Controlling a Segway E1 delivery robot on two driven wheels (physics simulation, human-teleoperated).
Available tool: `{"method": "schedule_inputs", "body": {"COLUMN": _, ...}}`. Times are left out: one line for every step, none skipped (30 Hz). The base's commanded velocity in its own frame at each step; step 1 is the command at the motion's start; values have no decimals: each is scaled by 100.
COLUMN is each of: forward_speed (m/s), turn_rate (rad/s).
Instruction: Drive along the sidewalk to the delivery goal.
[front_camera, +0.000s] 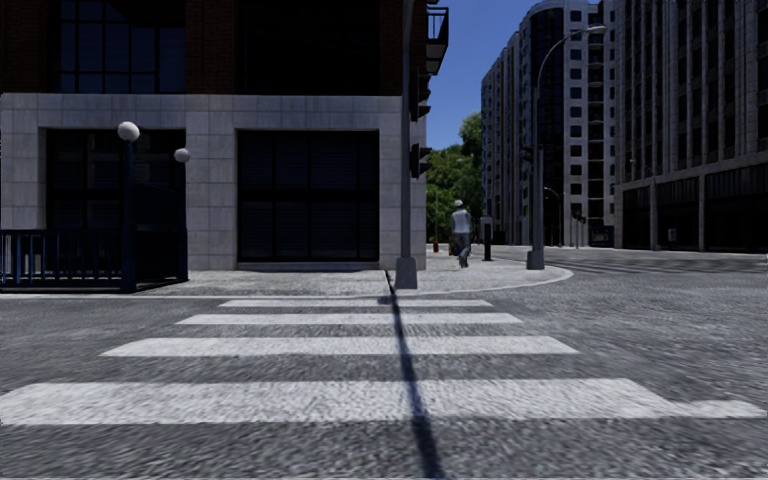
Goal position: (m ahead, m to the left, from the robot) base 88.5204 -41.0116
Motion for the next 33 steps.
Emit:
{"method": "schedule_inputs", "body": {"forward_speed": 200, "turn_rate": -29}}
{"method": "schedule_inputs", "body": {"forward_speed": 200, "turn_rate": -32}}
{"method": "schedule_inputs", "body": {"forward_speed": 200, "turn_rate": -33}}
{"method": "schedule_inputs", "body": {"forward_speed": 200, "turn_rate": -34}}
{"method": "schedule_inputs", "body": {"forward_speed": 200, "turn_rate": -34}}
{"method": "schedule_inputs", "body": {"forward_speed": 200, "turn_rate": -34}}
{"method": "schedule_inputs", "body": {"forward_speed": 200, "turn_rate": -34}}
{"method": "schedule_inputs", "body": {"forward_speed": 200, "turn_rate": -34}}
{"method": "schedule_inputs", "body": {"forward_speed": 200, "turn_rate": -34}}
{"method": "schedule_inputs", "body": {"forward_speed": 200, "turn_rate": -34}}
{"method": "schedule_inputs", "body": {"forward_speed": 200, "turn_rate": -34}}
{"method": "schedule_inputs", "body": {"forward_speed": 200, "turn_rate": -34}}
{"method": "schedule_inputs", "body": {"forward_speed": 200, "turn_rate": -34}}
{"method": "schedule_inputs", "body": {"forward_speed": 200, "turn_rate": -34}}
{"method": "schedule_inputs", "body": {"forward_speed": 200, "turn_rate": -34}}
{"method": "schedule_inputs", "body": {"forward_speed": 200, "turn_rate": -34}}
{"method": "schedule_inputs", "body": {"forward_speed": 200, "turn_rate": -34}}
{"method": "schedule_inputs", "body": {"forward_speed": 200, "turn_rate": -34}}
{"method": "schedule_inputs", "body": {"forward_speed": 200, "turn_rate": -34}}
{"method": "schedule_inputs", "body": {"forward_speed": 200, "turn_rate": -34}}
{"method": "schedule_inputs", "body": {"forward_speed": 200, "turn_rate": -34}}
{"method": "schedule_inputs", "body": {"forward_speed": 200, "turn_rate": -34}}
{"method": "schedule_inputs", "body": {"forward_speed": 200, "turn_rate": -34}}
{"method": "schedule_inputs", "body": {"forward_speed": 200, "turn_rate": -34}}
{"method": "schedule_inputs", "body": {"forward_speed": 200, "turn_rate": -34}}
{"method": "schedule_inputs", "body": {"forward_speed": 200, "turn_rate": -34}}
{"method": "schedule_inputs", "body": {"forward_speed": 200, "turn_rate": -34}}
{"method": "schedule_inputs", "body": {"forward_speed": 200, "turn_rate": -34}}
{"method": "schedule_inputs", "body": {"forward_speed": 200, "turn_rate": -34}}
{"method": "schedule_inputs", "body": {"forward_speed": 200, "turn_rate": -34}}
{"method": "schedule_inputs", "body": {"forward_speed": 200, "turn_rate": -34}}
{"method": "schedule_inputs", "body": {"forward_speed": 200, "turn_rate": -34}}
{"method": "schedule_inputs", "body": {"forward_speed": 200, "turn_rate": -34}}
